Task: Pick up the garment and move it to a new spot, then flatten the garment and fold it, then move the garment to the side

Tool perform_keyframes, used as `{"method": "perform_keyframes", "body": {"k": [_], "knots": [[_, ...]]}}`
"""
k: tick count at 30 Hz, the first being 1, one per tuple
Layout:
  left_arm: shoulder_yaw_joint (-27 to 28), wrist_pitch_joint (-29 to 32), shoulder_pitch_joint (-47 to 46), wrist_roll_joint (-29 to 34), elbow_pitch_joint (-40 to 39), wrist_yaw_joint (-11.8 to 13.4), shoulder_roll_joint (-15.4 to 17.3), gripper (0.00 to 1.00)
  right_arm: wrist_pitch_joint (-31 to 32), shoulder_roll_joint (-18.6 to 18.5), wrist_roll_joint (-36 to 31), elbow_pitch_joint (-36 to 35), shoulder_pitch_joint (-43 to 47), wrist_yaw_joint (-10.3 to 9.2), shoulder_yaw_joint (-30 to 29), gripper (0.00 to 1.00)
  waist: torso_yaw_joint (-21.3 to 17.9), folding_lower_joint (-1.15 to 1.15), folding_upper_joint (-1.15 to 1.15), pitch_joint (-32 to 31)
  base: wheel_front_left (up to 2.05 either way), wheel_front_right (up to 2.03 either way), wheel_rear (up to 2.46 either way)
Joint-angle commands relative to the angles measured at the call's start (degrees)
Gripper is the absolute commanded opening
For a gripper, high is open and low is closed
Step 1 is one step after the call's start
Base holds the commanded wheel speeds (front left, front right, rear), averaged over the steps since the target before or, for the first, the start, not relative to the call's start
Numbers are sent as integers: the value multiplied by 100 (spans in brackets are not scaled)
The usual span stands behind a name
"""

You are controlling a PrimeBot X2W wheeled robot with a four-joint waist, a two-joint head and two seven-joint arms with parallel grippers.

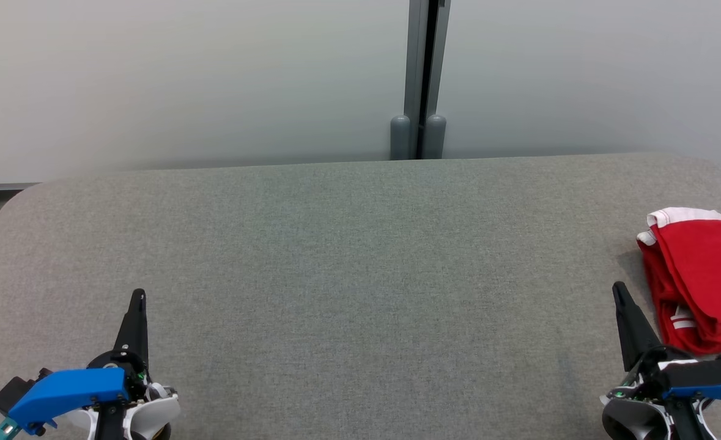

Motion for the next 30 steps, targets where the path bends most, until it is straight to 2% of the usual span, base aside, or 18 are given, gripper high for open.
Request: {"method": "perform_keyframes", "body": {"k": [1,10,30], "knots": [[25,40,-91,-88,-42,-63,-10,0,28,9,105,8,-54,4,-19,0,1,0,0,0,0,0,0],[69,125,-116,-395,-86,-67,-27,0,59,16,447,28,-101,4,-26,0,9,0,0,-3,0,0,0],[67,128,-107,-381,-84,-61,-25,0,55,14,430,27,-92,4,-24,0,9,0,0,-3,0,0,0]]}}
